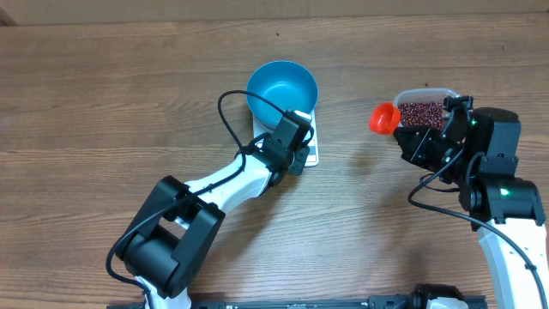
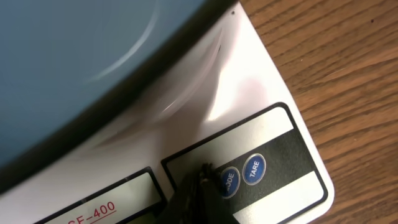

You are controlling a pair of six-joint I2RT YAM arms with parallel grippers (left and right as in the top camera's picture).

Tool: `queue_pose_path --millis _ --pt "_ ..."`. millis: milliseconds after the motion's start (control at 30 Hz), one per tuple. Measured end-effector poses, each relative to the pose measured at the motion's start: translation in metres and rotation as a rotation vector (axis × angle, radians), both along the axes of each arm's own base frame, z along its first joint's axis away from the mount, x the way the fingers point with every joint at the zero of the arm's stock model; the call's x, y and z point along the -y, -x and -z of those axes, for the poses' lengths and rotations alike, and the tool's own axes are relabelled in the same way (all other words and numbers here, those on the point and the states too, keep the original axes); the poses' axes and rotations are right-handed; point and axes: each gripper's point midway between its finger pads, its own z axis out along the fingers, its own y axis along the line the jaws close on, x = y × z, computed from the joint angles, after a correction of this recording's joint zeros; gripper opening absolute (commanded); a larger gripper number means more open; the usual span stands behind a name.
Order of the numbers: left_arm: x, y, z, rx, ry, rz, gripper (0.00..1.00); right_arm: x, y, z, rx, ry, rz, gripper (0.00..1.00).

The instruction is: Scoop item into bowl and weigh 150g on scale

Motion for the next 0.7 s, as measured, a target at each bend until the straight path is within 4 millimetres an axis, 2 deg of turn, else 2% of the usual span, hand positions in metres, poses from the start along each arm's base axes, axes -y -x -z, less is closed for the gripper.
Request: queue_pose_path --millis 700 --pt "-0.0005 0.0017 0.0043 -0.026 -0.015 0.001 0.04 -0.0001 0.0007 0.0007 -0.003 0.002 -0.002 0.04"
